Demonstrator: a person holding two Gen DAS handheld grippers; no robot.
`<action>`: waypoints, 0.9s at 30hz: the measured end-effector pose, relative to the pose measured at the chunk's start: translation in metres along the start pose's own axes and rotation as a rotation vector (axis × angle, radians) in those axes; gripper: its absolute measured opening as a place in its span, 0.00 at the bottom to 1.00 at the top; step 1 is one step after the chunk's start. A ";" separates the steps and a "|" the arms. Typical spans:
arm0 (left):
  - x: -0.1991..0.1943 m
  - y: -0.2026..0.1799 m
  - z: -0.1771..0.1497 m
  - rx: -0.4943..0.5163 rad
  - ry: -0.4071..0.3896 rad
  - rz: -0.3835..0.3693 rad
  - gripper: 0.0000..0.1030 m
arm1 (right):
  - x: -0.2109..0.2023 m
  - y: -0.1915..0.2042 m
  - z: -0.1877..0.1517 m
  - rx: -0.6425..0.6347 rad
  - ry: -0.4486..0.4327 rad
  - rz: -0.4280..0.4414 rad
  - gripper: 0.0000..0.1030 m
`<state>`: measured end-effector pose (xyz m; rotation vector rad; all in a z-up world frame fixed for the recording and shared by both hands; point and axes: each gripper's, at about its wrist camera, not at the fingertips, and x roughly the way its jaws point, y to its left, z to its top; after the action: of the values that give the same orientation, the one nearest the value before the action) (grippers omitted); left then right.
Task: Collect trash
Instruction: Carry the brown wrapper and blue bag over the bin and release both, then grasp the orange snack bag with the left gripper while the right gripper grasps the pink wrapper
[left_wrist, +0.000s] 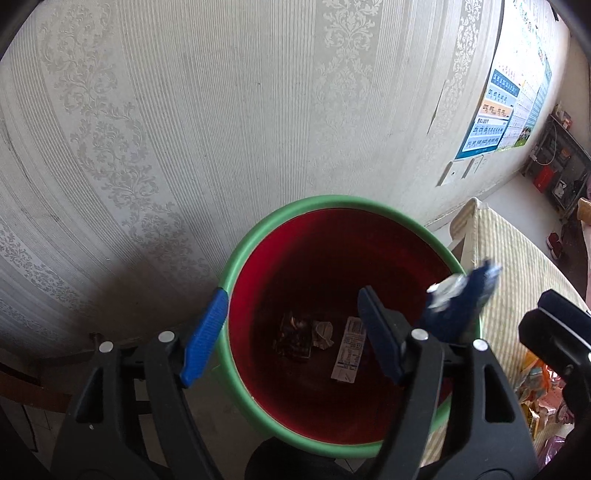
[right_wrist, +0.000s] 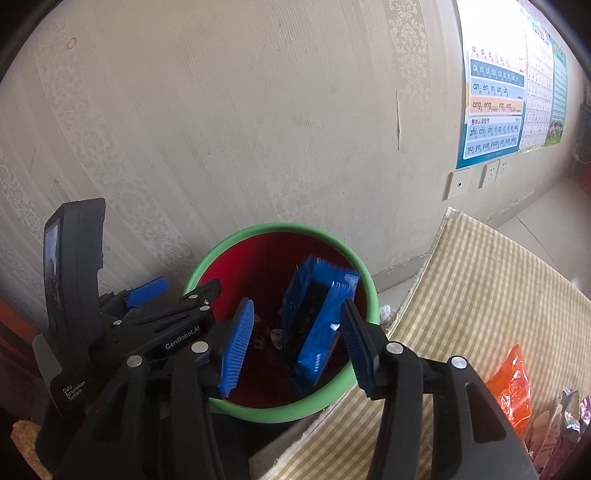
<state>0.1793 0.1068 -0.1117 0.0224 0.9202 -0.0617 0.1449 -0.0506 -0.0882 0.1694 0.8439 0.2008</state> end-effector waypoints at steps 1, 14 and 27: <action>-0.002 0.000 -0.001 0.004 -0.004 0.004 0.70 | -0.004 0.000 -0.001 0.001 -0.006 -0.002 0.49; -0.056 -0.024 -0.031 0.061 -0.071 -0.002 0.73 | -0.097 -0.032 -0.049 0.061 -0.096 -0.070 0.56; -0.072 -0.097 -0.087 0.231 -0.019 -0.087 0.73 | -0.137 -0.149 -0.152 0.349 -0.045 -0.298 0.57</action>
<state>0.0605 0.0168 -0.1061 0.1964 0.8911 -0.2482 -0.0421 -0.2171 -0.1220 0.3695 0.8437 -0.2310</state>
